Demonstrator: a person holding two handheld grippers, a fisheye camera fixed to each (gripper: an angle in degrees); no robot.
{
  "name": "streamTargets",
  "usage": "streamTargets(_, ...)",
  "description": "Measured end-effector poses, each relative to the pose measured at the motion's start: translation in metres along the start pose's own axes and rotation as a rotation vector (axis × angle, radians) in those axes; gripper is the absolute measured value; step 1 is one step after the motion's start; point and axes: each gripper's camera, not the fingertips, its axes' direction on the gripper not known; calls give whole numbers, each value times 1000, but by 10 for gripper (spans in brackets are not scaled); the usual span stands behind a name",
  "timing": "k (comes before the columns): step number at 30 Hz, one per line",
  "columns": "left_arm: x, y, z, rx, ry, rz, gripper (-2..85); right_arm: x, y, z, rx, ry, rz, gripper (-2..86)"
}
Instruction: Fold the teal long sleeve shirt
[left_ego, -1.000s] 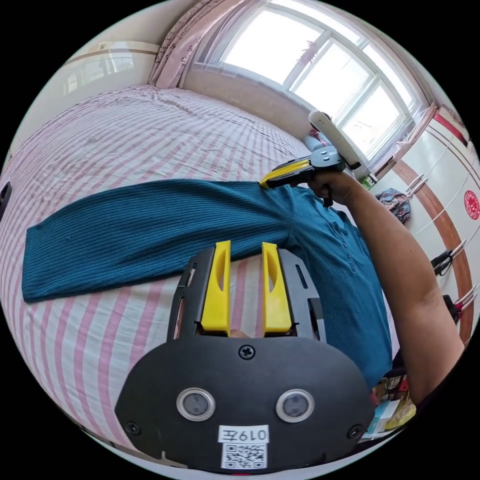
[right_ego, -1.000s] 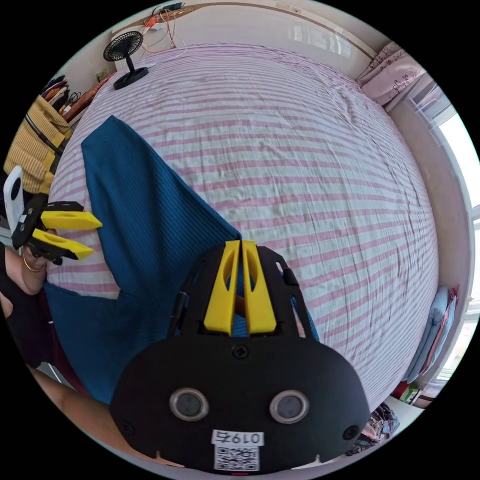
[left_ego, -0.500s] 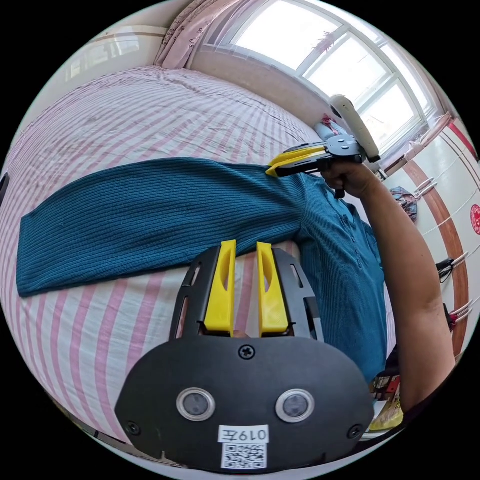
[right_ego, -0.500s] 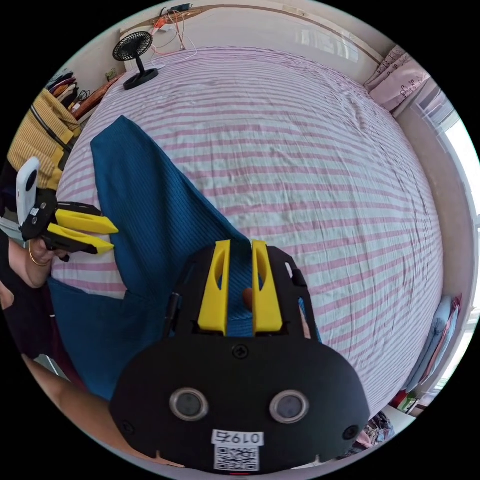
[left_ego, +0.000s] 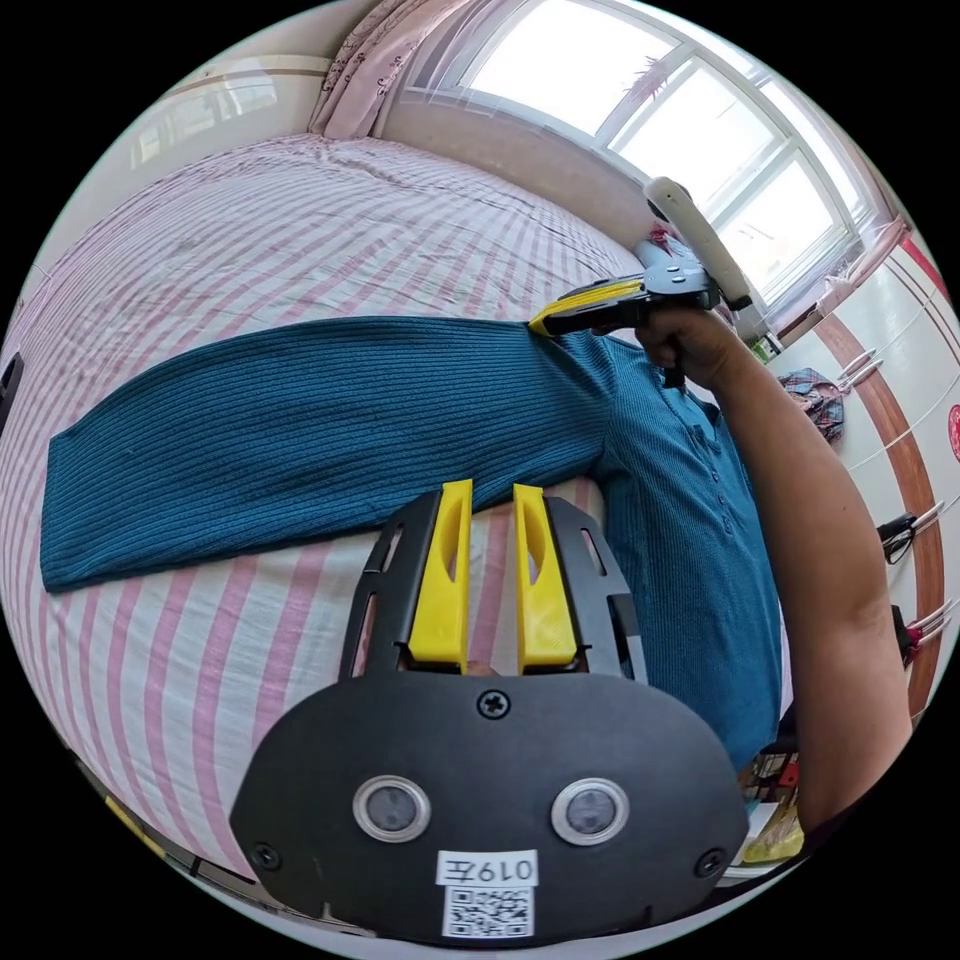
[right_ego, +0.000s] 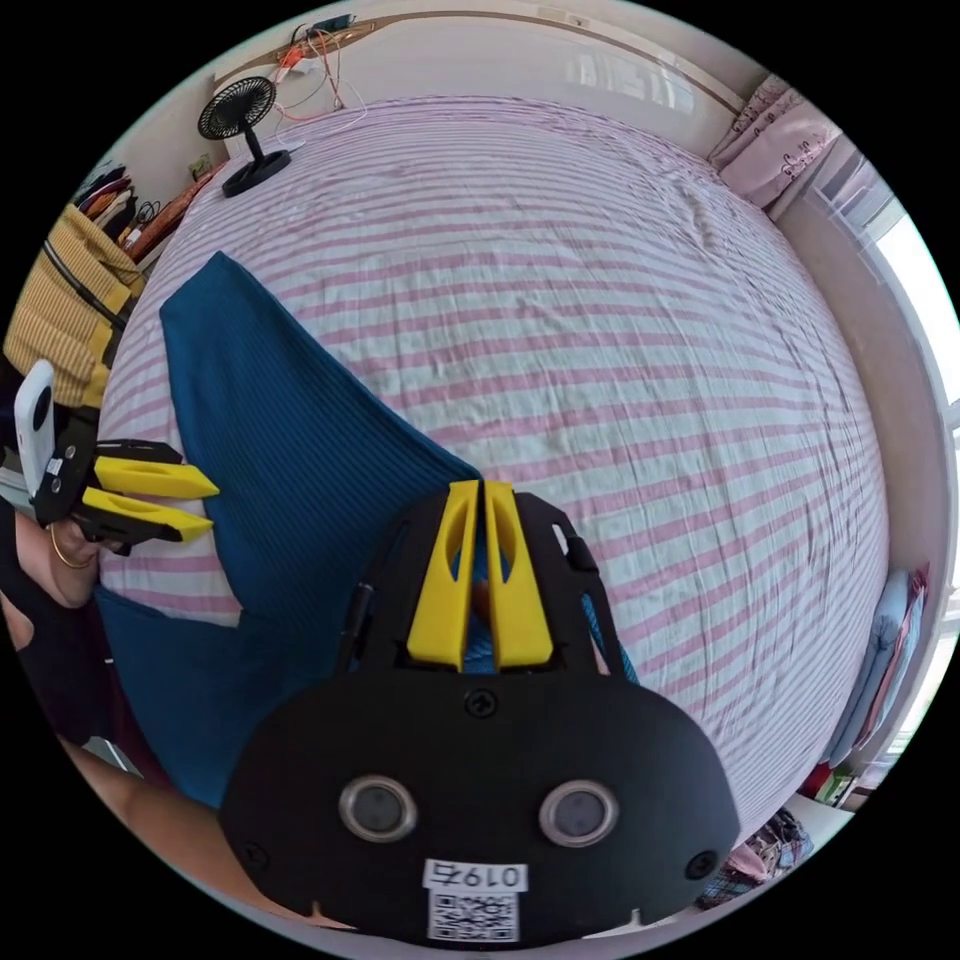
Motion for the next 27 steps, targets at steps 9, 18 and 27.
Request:
streamTargets(9,-5,-2,2,-4,14,-7,56,-4,1,7,-32,59,14,53)
streamTargets(18,-7,-4,2,-6,13,-7,56,3,12,9,2,75,59,91)
streamTargets(27,-11,-5,1,-7,23,-11,55,50,27,23,33,-125,420,5)
